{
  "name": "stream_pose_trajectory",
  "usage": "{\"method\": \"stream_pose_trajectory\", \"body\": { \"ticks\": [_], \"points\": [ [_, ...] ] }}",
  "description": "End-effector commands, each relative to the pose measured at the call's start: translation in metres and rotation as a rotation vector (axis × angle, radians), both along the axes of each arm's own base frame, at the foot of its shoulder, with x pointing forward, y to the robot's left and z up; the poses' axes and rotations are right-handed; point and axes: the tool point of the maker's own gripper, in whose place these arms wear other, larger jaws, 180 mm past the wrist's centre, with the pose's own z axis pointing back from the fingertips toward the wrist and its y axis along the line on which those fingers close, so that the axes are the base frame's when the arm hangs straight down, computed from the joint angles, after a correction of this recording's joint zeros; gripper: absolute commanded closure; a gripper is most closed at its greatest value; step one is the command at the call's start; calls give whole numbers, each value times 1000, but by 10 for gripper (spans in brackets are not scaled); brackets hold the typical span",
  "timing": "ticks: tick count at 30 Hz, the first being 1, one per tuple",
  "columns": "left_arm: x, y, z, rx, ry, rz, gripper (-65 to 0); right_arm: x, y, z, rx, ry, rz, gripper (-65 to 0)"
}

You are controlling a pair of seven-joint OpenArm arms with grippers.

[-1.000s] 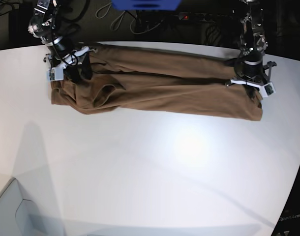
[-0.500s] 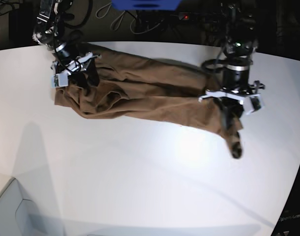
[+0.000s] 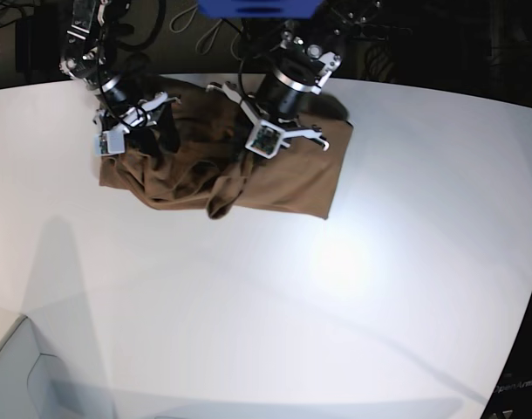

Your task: Layout the t-shirt on the table in an organized manner, then fold the t-shirt properly

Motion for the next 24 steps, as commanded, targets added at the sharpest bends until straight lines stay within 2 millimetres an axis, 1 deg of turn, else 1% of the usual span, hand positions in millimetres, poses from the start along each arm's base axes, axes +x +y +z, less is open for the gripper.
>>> {"method": "stream_pose_trajectory", "body": {
  "ticks": [1,3,4,8,9,10,12,13,14,16,17,19,20,22,24],
  "points": [
    [8,-1,14,-21,-55,10,-5,-6,-2,-5,-26,32,17,-271],
    [9,0,14,-18,-55,13,-5,-6,-5,-5,-36,33,25,-271],
    [11,4,14,-13,-57,20,-5,-6,-5,-5,-39,33,30,-271],
    [24,31,11,7,-60,99,-4,-6,-6,-5,-40,32,28,-271],
    [27,37,15,6,-69,117,-3,-6,-6,-5,-40,32,28,-271],
    [33,44,24,-1,-91,140,-3,-6,-6,-5,-40,32,28,-271],
    [41,68,37,0,-125,202,-1,-6,-6,-5,-40,32,28,-271],
    [47,86,48,3,-152,252,-1,-6,-6,-5,-40,32,28,-271],
    [55,110,60,12,-188,314,-1,-6,-6,-5,-40,32,28,-271],
    [65,152,88,24,-264,422,-1,-6,-6,-5,-40,32,28,-271],
    [67,167,99,32,-294,459,-1,-6,-6,-5,-40,32,28,-271],
    [68,190,116,51,-341,512,-1,-1,-6,-2,-40,21,28,-271],
    [68,197,119,59,-351,527,-1,0,-6,-3,-39,21,28,-271],
    [66,209,118,86,-350,551,-1,1,-6,-3,-39,20,28,-271],
    [62,215,114,97,-340,565,-1,2,-6,-2,-39,17,28,-271]
  ]
}}
